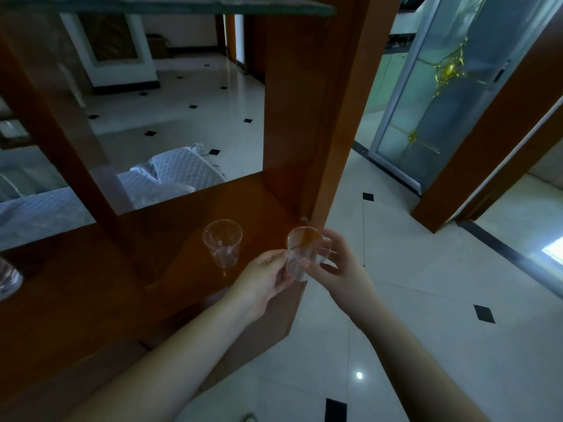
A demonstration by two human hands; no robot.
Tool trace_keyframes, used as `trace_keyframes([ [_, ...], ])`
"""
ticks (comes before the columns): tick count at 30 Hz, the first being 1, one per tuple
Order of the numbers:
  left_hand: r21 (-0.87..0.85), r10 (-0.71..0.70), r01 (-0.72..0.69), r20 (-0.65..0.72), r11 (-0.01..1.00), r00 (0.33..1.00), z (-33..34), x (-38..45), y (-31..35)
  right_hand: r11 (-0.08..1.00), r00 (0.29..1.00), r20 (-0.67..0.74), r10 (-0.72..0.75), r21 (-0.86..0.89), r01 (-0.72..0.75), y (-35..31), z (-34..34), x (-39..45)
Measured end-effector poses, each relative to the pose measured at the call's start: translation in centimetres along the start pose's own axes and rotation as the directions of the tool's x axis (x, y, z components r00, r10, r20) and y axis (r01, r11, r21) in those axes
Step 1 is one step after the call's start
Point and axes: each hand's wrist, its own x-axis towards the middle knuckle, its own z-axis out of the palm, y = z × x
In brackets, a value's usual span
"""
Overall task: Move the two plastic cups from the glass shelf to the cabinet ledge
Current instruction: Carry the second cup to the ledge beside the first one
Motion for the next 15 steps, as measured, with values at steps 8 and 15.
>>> trace_keyframes([
  [8,0.184,0.060,-0.045,-0.076,0.982,0.995,0.7,3.8,0.9,1.000,0.999,0.037,0.012,0.009,-0.012,0.8,0.1,4.2],
  [15,0.285,0.154,-0.097,-0.187,0.954,0.970,1.0,5.8,1.0,0.997,0.991,0.131,-0.007,0.071,-0.002,2.8,-0.4,8.1],
])
